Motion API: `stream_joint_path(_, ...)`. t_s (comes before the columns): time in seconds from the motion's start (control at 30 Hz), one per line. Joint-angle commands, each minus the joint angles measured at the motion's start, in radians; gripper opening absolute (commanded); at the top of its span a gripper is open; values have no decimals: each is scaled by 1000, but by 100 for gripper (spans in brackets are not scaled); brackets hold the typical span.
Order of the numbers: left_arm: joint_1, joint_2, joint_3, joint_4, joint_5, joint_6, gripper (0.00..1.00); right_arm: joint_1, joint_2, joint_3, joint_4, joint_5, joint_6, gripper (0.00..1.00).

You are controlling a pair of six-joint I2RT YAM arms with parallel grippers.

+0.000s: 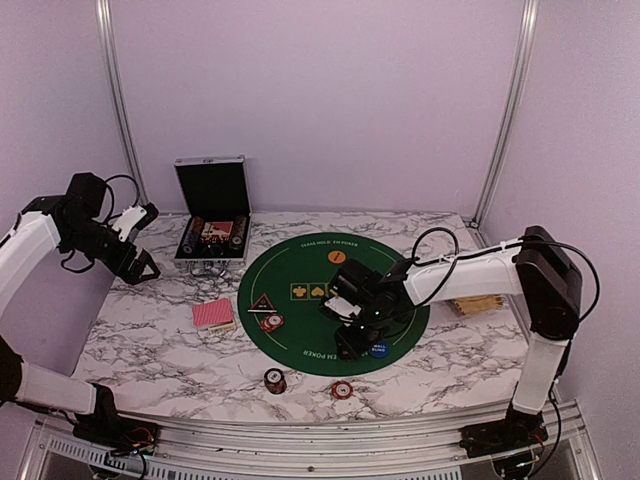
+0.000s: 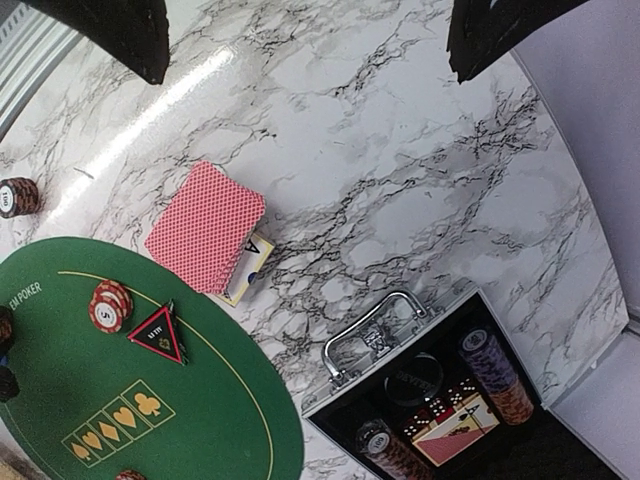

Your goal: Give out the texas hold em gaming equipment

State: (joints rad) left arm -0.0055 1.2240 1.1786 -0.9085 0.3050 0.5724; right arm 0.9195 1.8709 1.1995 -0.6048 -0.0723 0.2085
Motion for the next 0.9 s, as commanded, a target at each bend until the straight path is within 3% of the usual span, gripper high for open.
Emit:
stream_joint_path(0.0, -37, 24, -18, -45, 9, 38, 99, -13, 7, -24, 34, 18, -8, 7)
stream_joint_path(0.3, -119, 64, -43, -59, -48, 52, 99, -24, 9, -50, 46, 34, -12, 12)
stream_joint_path(0.47, -143, 70, -54, -59, -47, 51, 99, -24, 2, -54, 41, 31, -11, 36)
stream_joint_path(0.63, -182, 102, -68, -58, -72, 55, 99, -24, -26, -26, 16, 44, -11, 50)
stream_joint_path(0.87, -201, 156, -64, -53, -82, 76, 99, -24, -76, 33, -35, 68, -13, 60)
